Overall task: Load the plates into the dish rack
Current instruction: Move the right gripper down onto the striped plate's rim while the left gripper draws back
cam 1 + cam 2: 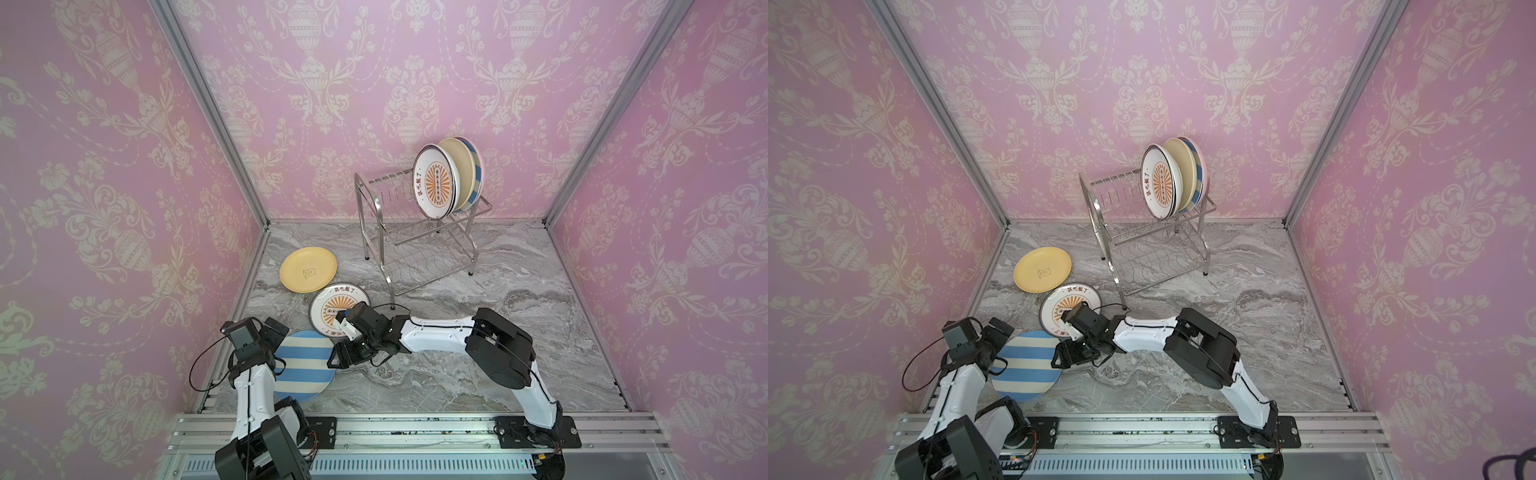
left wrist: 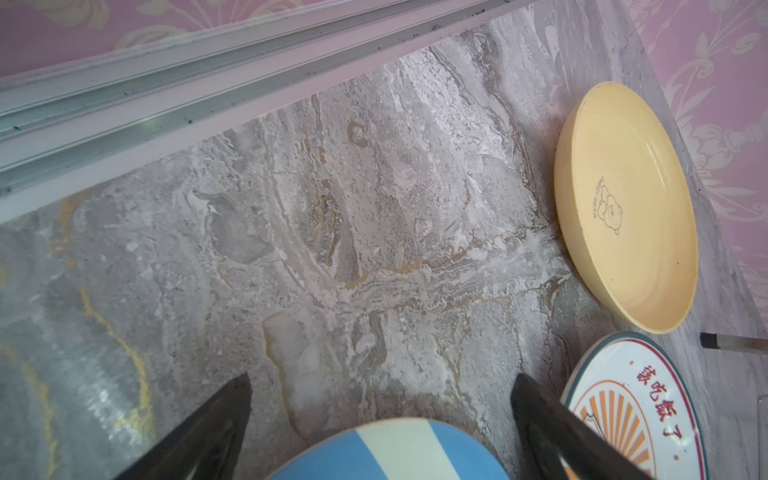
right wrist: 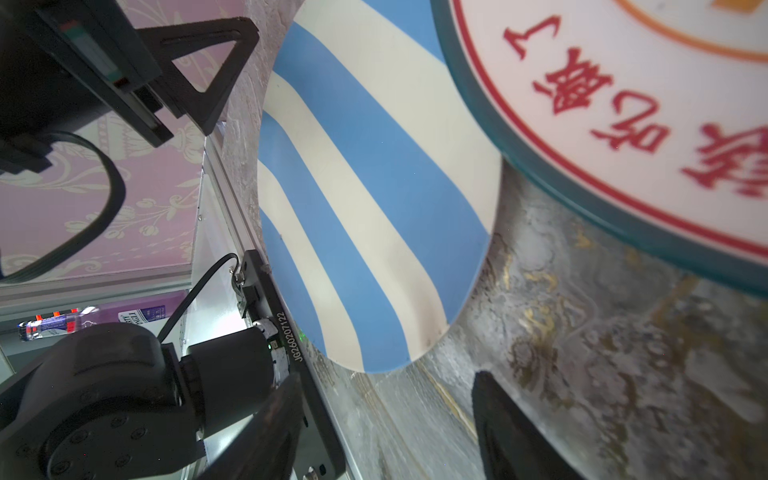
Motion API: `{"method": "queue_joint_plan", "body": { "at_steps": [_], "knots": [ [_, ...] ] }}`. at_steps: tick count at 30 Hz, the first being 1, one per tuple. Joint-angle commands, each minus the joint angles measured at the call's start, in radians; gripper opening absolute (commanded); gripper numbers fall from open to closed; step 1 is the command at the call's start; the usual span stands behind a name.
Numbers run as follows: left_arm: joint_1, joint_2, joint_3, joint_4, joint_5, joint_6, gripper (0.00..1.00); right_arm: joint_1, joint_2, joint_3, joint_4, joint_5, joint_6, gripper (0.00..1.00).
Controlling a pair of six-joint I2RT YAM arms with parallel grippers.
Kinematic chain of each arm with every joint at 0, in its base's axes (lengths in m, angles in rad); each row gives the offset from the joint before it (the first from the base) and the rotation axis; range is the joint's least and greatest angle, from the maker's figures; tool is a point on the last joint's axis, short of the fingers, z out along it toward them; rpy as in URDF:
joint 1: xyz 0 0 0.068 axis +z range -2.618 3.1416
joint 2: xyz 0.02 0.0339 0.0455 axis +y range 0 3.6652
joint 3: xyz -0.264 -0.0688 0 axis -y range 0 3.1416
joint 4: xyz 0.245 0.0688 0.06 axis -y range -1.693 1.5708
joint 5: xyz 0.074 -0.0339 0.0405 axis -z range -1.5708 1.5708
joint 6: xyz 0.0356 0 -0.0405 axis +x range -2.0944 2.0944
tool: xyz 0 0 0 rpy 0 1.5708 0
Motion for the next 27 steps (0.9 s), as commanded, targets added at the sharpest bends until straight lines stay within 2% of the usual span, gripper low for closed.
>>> {"method": "queue_joint_plan", "body": {
  "at_steps": [1,9,14,18,27],
  "knots": [
    [0.016,0.042,-0.021,0.049,0.047,-0.038,0.99,0.008,0.027,0.046,-0.056,-0.019,-0.019,0.66],
    [0.027,0.177,0.004,0.089,0.091,-0.046,0.99,0.008,0.090,0.084,-0.019,-0.036,0.007,0.66],
    [0.028,0.145,-0.004,0.067,0.096,-0.046,0.99,0.009,0.107,0.095,-0.015,-0.048,0.010,0.66],
    [0.028,0.121,-0.034,0.060,0.151,-0.076,0.99,0.008,0.120,0.101,0.007,-0.056,0.021,0.65],
    [0.028,-0.002,-0.066,-0.014,0.216,-0.101,0.99,0.009,0.124,0.079,0.068,-0.053,0.068,0.59]
  ]
}}
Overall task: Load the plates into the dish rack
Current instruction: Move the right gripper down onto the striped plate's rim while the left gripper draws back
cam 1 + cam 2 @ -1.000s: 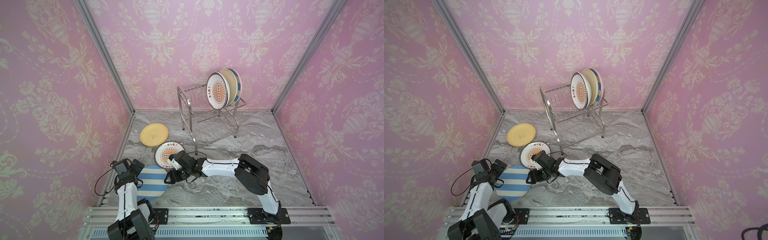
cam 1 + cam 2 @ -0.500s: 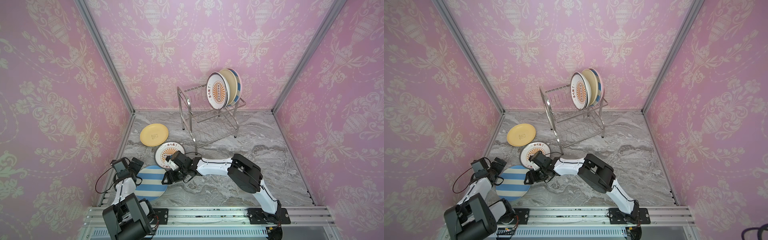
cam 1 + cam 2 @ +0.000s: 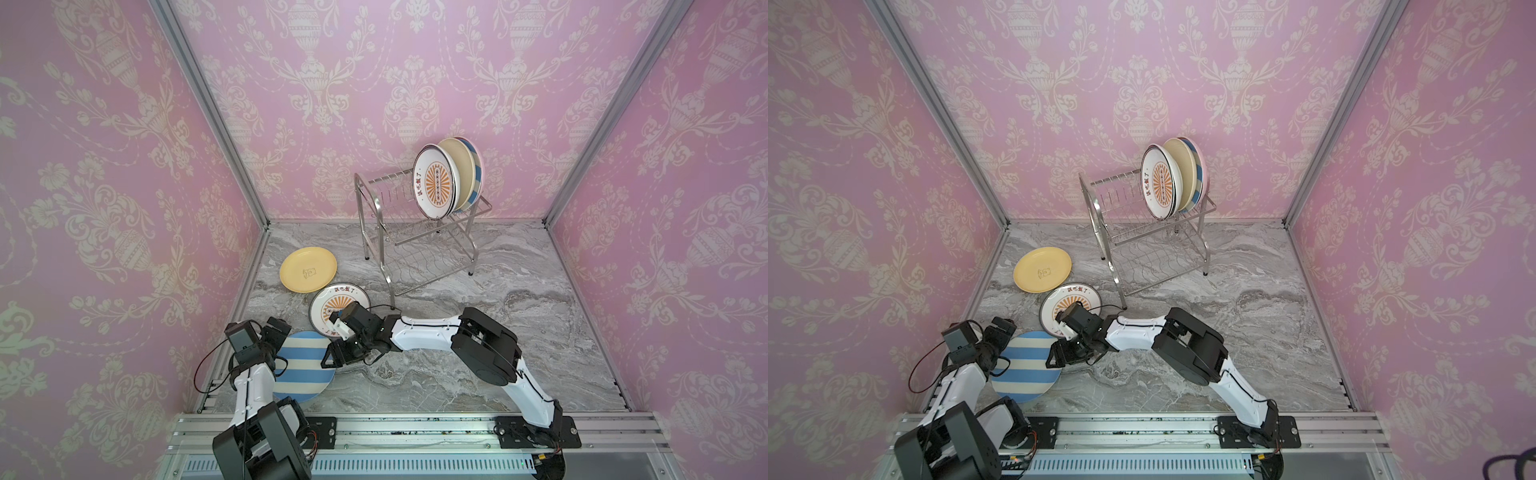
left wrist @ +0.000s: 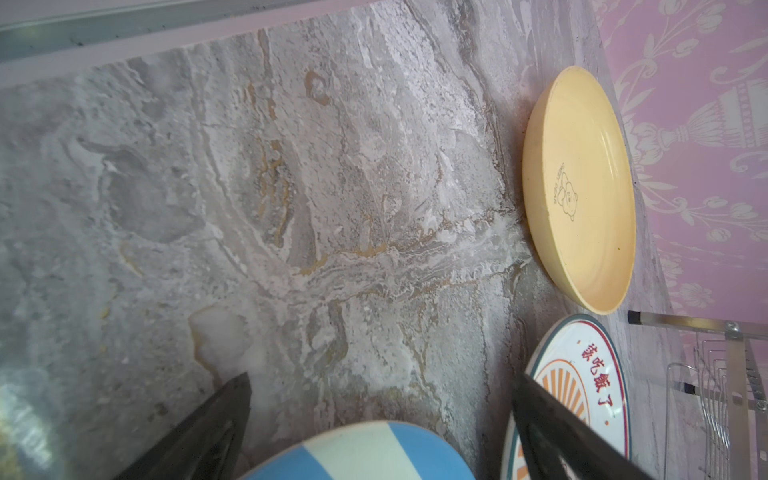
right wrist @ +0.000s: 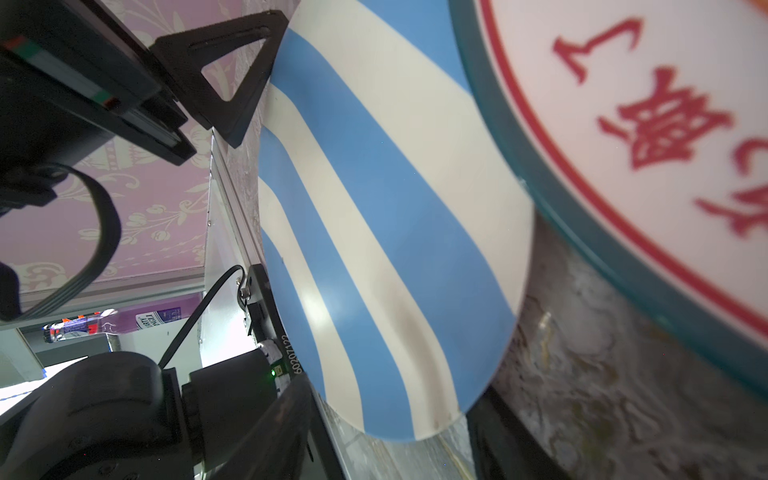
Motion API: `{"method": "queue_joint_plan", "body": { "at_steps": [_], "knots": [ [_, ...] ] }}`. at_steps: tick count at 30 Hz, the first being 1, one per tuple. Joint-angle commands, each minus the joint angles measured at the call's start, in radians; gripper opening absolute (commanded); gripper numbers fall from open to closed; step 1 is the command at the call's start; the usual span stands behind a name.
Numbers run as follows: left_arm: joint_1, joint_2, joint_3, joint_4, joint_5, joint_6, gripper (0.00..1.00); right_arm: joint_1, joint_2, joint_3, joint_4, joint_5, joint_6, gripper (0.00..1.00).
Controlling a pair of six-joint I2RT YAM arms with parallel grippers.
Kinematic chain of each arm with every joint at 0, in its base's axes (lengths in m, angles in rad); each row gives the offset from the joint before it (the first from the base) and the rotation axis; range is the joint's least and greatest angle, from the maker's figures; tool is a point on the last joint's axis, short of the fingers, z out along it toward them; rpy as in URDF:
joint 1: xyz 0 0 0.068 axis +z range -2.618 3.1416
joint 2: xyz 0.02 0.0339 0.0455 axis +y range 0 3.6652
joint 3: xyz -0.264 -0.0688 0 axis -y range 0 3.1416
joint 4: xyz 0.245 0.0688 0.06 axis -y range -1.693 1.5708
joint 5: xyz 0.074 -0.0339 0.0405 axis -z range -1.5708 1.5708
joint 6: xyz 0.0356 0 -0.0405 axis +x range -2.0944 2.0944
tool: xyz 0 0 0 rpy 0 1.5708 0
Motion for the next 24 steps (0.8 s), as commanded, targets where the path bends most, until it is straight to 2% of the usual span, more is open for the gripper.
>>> {"method": "queue_joint_plan", "body": {
  "at_steps": [1,24],
  "knots": [
    [0.004,-0.046,-0.025,-0.101,0.056,-0.043,0.99,0.010,0.025,-0.018,0.052,-0.002,0.038,0.57],
    [0.004,-0.048,-0.048,-0.086,0.102,-0.038,0.99,0.004,-0.095,-0.153,0.266,0.096,0.163,0.28]
  ]
}}
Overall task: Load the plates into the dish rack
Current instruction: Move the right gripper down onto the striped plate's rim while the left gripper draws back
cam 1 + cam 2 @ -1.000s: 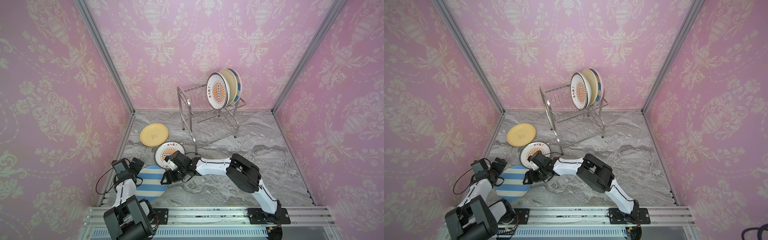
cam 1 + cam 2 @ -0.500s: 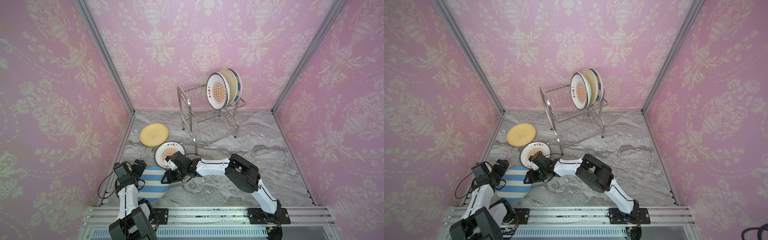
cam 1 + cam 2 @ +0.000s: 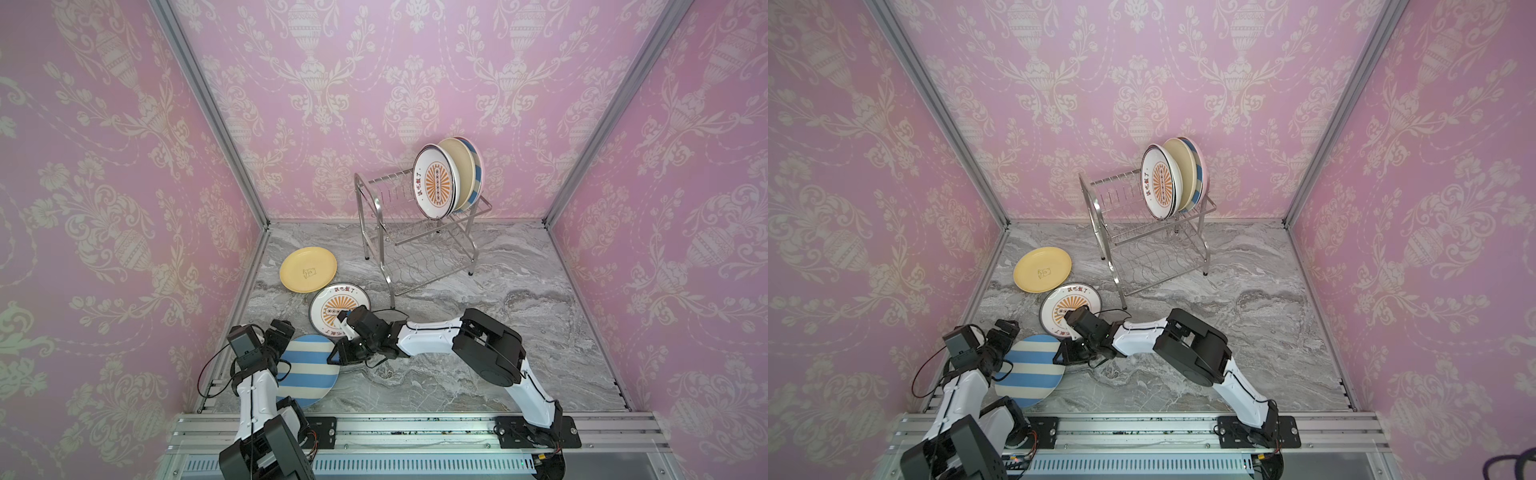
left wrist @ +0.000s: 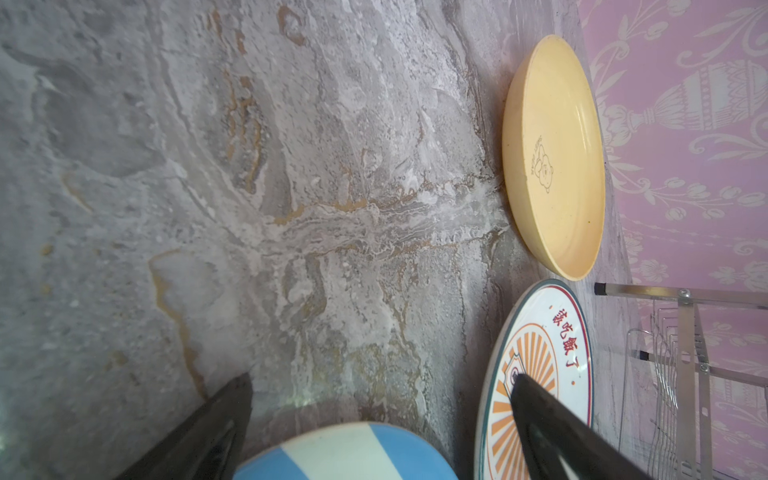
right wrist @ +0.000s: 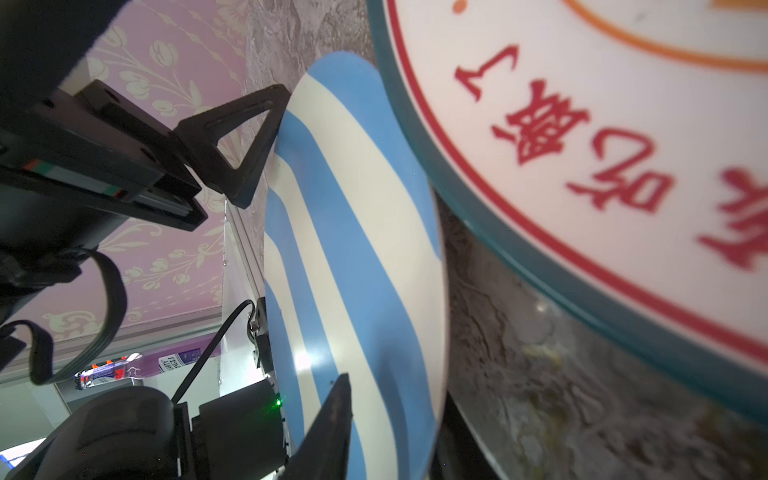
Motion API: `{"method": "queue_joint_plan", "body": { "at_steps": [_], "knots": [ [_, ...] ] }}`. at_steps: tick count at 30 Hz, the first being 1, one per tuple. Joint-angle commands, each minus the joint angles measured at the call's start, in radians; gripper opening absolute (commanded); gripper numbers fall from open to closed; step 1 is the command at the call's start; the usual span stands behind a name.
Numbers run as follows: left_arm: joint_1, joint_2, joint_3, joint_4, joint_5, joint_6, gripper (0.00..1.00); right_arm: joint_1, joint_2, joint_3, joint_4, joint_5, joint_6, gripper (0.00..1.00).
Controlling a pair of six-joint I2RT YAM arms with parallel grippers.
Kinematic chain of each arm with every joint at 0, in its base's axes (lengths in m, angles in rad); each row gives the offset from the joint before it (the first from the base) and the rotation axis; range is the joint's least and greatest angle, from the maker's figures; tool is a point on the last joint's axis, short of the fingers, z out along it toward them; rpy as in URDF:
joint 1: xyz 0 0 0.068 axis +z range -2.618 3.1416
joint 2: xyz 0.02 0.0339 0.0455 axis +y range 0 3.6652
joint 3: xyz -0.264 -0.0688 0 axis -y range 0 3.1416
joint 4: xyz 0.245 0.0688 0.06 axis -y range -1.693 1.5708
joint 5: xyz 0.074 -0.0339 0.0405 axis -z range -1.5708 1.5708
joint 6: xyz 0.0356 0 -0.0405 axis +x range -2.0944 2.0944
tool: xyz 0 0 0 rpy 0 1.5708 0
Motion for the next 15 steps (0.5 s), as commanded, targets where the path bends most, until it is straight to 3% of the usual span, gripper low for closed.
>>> {"method": "queue_joint_plan", "body": {
  "at_steps": [1,9,15],
  "knots": [
    [0.005,0.013,-0.018,-0.054,0.032,-0.011,0.99,0.004,-0.058,-0.012,0.058,0.031,0.022,0.27],
    [0.004,-0.014,-0.028,-0.064,0.035,-0.013,0.99,0.004,-0.074,-0.028,0.071,0.027,0.030,0.13],
    [0.005,-0.026,-0.028,-0.063,0.037,-0.020,0.99,0.014,-0.116,-0.028,-0.027,0.078,-0.032,0.09]
  ]
}}
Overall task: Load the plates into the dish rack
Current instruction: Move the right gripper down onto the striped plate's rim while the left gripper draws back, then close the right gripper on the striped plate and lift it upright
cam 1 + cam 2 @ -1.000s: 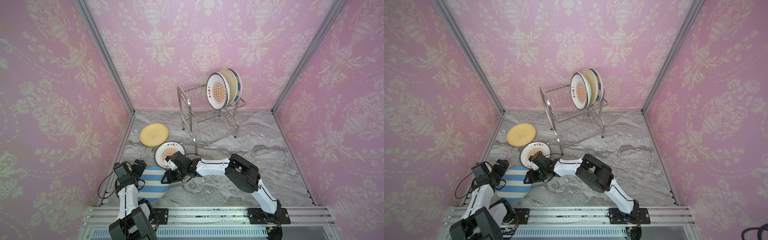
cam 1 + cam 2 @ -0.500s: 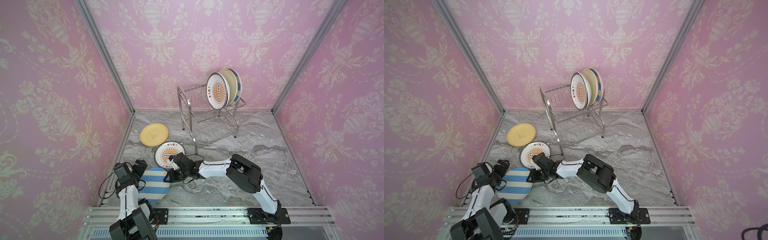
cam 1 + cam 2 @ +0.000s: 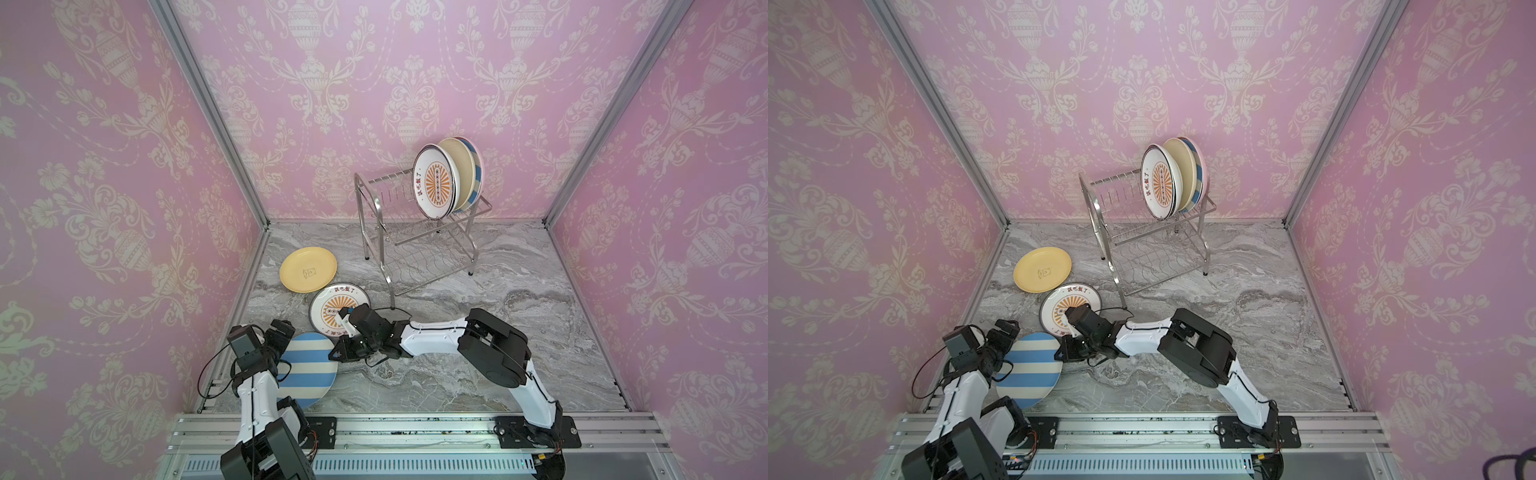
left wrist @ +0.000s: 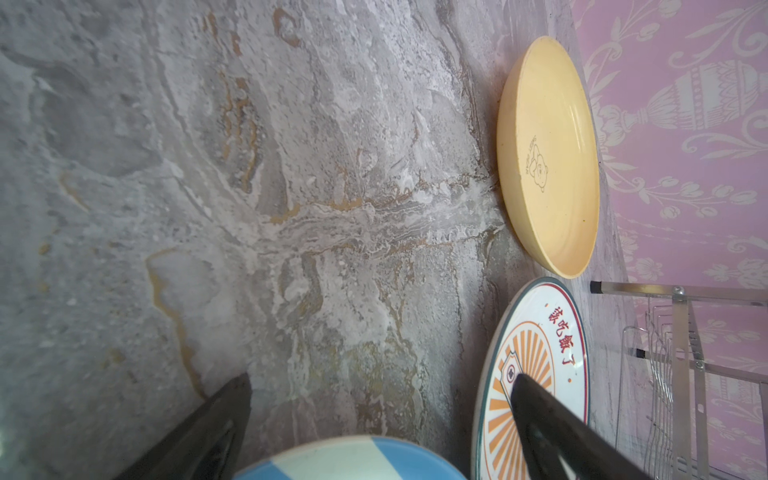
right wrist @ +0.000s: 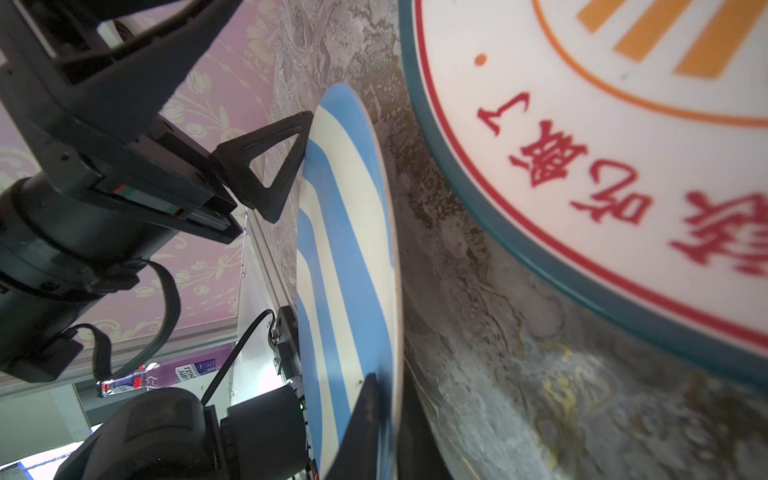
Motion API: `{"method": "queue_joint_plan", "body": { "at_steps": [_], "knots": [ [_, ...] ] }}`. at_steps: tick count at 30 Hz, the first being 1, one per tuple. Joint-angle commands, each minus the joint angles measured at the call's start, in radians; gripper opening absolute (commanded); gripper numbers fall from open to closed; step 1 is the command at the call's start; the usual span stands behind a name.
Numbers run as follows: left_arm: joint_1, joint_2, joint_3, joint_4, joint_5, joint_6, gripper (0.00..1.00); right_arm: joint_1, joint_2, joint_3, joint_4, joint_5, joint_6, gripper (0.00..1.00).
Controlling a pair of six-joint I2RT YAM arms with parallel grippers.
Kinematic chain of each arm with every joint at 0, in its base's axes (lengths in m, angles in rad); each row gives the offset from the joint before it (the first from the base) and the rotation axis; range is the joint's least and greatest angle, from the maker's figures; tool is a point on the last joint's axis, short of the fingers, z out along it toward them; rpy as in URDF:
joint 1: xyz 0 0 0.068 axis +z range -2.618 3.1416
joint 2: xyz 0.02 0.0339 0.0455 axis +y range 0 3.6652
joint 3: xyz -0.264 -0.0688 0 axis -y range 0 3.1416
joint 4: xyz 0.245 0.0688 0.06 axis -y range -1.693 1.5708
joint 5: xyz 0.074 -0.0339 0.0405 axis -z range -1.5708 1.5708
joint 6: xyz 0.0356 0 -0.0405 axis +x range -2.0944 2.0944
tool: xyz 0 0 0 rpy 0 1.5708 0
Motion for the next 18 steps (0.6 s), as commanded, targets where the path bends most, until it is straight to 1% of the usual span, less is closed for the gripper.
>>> {"method": "queue_joint_plan", "body": {
  "at_steps": [1,5,10,15,18],
  "knots": [
    [0.004,-0.006,-0.022,-0.061,0.032,-0.021,0.99,0.014,-0.077,-0.001,-0.069,0.057,-0.069,0.09],
    [0.003,-0.027,0.005,-0.075,0.040,-0.029,0.99,0.012,-0.121,0.004,-0.132,0.110,-0.125,0.05],
    [0.002,-0.075,0.082,-0.142,0.026,-0.012,0.99,0.012,-0.195,0.021,-0.234,0.177,-0.221,0.00],
    [0.000,-0.061,0.163,-0.157,0.060,-0.008,0.99,0.012,-0.290,0.028,-0.340,0.242,-0.330,0.00],
    [-0.009,-0.074,0.214,-0.175,0.082,0.011,0.99,0.012,-0.389,0.014,-0.418,0.326,-0.428,0.00]
  ]
}}
